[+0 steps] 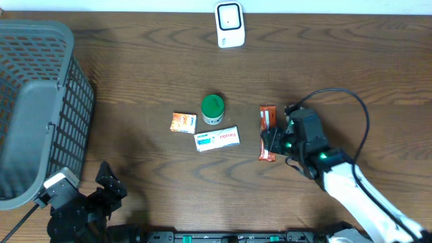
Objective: Scan the item barcode
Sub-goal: 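Regrasp the chocolate bar with the right gripper and shift it left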
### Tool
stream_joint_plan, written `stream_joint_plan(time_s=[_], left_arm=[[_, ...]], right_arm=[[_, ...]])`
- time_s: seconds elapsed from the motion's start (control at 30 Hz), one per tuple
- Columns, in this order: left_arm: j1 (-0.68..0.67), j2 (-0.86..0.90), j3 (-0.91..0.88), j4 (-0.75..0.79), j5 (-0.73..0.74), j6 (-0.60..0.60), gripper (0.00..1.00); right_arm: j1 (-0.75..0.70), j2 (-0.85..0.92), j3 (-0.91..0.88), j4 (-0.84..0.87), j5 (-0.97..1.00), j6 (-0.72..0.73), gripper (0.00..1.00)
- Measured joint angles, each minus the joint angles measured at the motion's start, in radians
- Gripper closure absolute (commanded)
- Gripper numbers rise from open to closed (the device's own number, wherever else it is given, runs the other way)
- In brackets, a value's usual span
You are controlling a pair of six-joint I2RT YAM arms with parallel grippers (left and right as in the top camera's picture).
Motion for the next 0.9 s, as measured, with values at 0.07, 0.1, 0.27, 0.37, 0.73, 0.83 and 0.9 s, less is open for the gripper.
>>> stream_joint_plan(time_s=[0.07,0.1,0.27,0.37,0.73,0.83,0.9], left_arm=[[0.000,0.000,0.000,0.000,0.000,0.000,0.13],[0.000,0.000,0.000,0.000,0.000,0.000,0.13],[0.000,0.000,0.000,0.000,0.000,0.000,0.13],[0.000,0.000,0.000,0.000,0.000,0.000,0.13],[0.000,0.000,0.000,0.000,0.000,0.000,0.13],[0.000,0.000,0.000,0.000,0.000,0.000,0.13],[0.000,0.000,0.000,0.000,0.000,0.000,0.13]], right_arm=[[-0.011,-0.024,0.010,0.000,-0.019,-0.049,0.01],[-0.021,-0.024,0.013,0.001,-0.027,-0.072,0.01],[-0.119,0.060,0.013,0.045,-0.088,-0.219,0.01],[-0.171,0.166,0.013,0.128,-0.167,-0.292,0.01],[-0.204,0.418,0.067,0.273,-0.314,-0.436,0.01],[-0.204,0.452,0.086,0.291,-0.338,-0.459,0.01],[-0.204,0.465,0.096,0.289,-0.349,-0.474,0.01]])
